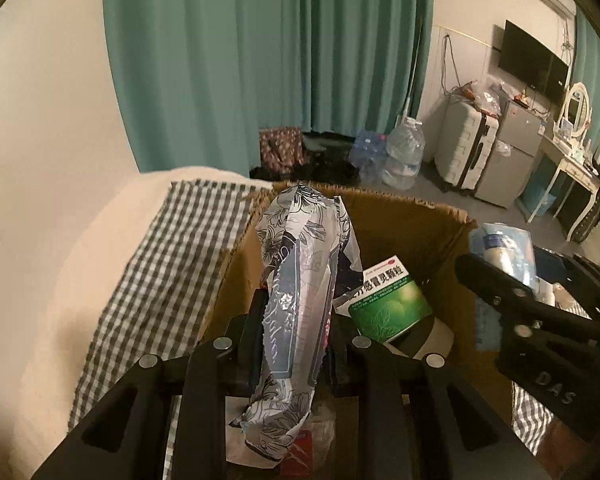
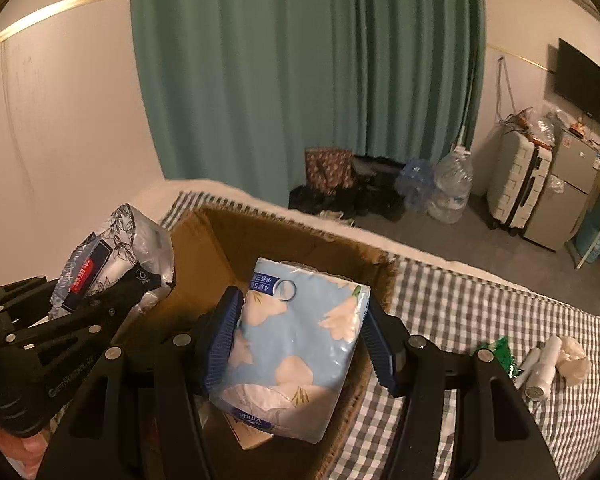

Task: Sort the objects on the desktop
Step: 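Lower into the box and open left tool while right releases the tissue pack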

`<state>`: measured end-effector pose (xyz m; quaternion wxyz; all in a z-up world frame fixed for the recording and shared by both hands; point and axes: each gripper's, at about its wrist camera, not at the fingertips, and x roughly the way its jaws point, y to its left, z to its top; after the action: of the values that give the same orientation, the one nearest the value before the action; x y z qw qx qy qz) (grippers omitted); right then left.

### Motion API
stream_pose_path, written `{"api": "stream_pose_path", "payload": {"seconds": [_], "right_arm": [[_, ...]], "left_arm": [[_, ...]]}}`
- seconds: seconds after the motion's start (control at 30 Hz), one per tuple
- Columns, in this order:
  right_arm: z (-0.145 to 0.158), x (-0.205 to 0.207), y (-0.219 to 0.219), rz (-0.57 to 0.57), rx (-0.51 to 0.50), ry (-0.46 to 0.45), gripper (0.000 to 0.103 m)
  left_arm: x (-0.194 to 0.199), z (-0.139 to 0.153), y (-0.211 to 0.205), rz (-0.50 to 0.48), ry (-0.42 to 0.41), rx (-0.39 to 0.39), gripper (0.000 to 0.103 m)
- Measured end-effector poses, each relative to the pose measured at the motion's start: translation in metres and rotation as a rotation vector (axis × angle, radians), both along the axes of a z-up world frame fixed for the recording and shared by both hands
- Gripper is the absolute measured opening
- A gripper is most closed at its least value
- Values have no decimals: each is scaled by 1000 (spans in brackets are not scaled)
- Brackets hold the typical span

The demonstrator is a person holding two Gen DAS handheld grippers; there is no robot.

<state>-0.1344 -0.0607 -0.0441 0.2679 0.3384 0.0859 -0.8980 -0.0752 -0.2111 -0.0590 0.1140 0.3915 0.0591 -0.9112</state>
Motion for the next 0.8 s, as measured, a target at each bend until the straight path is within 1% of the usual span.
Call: {"api": "stream_pose_path", "payload": {"seconds": [0.07,0.23,0.33,0.47,0.5,0.57,0.67,0.8], "right_arm": [[-7,-4,-5,12,22,-17,59],[-24,-11,-15,34,69,-59,59],[-28,-13,-15,39,80,-71,59],[-27,-12,-13,34,76,-66,59],[-26,-12,-11,31,69,-66,59],[-25,-13,-9,29,63,-64,59],[-23,-12,-6,21,52,-57,59],[-14,-11,6,6,29,-42,59]], "left_arm": [[-2,-6,1,-7,-21,18,24],[-11,-23,-1,-4,-82,16,27],[-12,-27,-1,1,-89,10,29],[-13,-25,1,1,-84,9,36],[-13,-24,1,0,-85,9,39],[-13,-23,1,5,-83,5,49],[-13,-21,-1,22,-77,-2,55],[-12,-14,-2,37,-60,-3,58]]}}
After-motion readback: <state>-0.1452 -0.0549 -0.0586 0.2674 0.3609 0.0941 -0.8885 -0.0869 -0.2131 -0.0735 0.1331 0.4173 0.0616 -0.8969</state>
